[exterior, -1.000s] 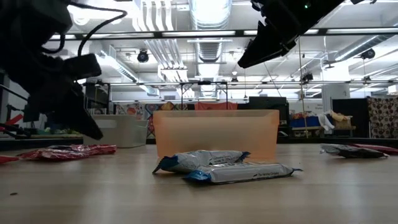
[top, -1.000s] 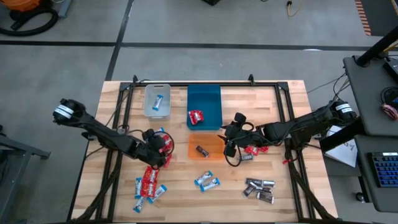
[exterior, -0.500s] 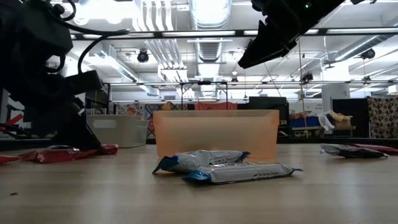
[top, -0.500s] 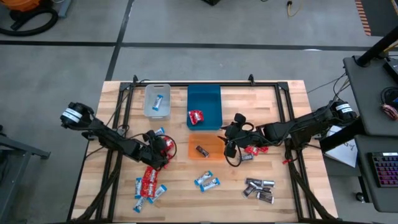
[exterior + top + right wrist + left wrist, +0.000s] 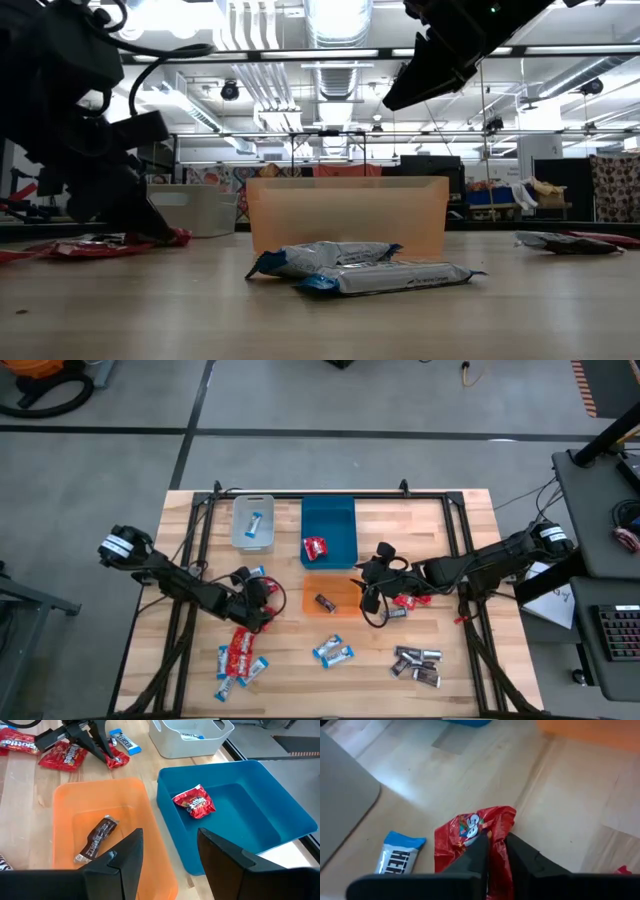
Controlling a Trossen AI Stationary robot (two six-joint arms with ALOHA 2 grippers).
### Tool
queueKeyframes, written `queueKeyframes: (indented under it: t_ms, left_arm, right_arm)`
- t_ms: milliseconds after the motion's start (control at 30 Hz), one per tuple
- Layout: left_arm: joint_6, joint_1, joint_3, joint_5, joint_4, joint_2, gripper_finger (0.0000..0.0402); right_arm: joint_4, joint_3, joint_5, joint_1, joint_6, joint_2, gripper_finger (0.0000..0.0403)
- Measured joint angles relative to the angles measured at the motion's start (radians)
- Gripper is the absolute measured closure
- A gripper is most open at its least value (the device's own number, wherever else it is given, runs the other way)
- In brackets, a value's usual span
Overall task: Sort candy
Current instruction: Put the red candy into the blue bin
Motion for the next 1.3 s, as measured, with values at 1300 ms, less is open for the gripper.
queueKeyframes:
  t_ms: [1300]
  left_arm:
    - [0.846,0.418,0.128,0.307,0.366,-0.424,0.0385]
  right_arm:
    - [0.065,-0.001,-0.14,-0.161,-0.307,-0.043,0.0225]
